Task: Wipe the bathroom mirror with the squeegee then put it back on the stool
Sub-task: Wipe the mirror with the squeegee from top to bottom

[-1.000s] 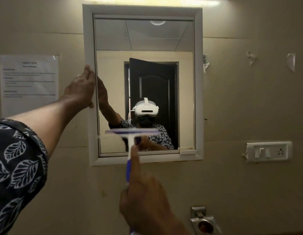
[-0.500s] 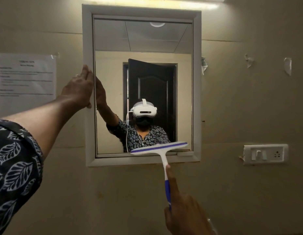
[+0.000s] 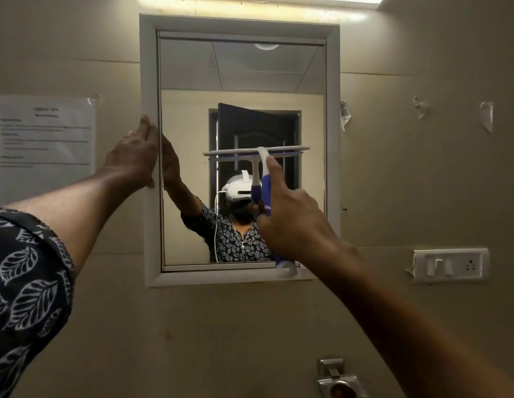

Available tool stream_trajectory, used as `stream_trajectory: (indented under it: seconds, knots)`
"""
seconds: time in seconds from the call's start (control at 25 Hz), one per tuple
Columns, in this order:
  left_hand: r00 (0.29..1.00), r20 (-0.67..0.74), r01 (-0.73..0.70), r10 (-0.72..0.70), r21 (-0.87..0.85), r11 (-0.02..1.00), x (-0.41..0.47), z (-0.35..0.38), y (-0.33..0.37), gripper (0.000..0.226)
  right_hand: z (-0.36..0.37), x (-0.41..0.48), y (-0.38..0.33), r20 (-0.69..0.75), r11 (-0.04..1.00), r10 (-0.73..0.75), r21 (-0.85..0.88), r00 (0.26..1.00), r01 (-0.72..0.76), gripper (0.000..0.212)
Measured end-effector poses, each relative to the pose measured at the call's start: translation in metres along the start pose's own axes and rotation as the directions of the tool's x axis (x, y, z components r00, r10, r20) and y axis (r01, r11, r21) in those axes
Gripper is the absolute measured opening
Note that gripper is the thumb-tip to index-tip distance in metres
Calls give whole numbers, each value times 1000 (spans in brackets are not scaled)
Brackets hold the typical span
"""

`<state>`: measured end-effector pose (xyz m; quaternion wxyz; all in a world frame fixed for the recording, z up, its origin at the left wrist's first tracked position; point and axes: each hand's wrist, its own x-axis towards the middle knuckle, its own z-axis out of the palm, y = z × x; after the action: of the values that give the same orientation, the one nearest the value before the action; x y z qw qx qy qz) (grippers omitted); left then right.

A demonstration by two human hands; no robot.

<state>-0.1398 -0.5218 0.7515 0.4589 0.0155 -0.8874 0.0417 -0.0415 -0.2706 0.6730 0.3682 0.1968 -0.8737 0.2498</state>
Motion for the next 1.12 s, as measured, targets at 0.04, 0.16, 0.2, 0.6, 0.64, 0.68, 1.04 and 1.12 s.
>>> stream_trajectory:
  seconds: [0.04,0.16,0.2,0.6,0.64,0.68,1.04,1.12]
  knots:
    - [1000,2,0,0,0,1000,0,0,0,104,8,4,-1,21,999,27,19,999,-27,98]
    - [1000,4,-5,5,0,1000,0,0,-2,105,53,-29,10,46,993,99,66,994,-102,107]
    - [1000,9,-6,6,0,1000,0,-1,-2,106,68,-48,14,81,989,124,75,989,-130,111]
    - [1000,28,-1,1,-4,1000,-2,-4,-1,106,74,-107,15,442,941,323,-57,837,-334,99]
    - [1000,27,0,0,-3,1000,-2,-4,-1,106,66,-107,12,443,941,320,-50,838,-333,98]
    - [1000,21,-1,1,0,1000,-3,-4,0,105,55,-104,7,428,947,301,-28,852,-320,98]
    - [1000,-8,0,-1,-23,1000,0,-1,-2,102,-36,98,-57,-180,989,-145,-46,973,139,76]
    - [1000,-4,-5,5,-22,1000,0,-1,-4,106,-32,132,-72,-189,983,-172,-91,967,157,79]
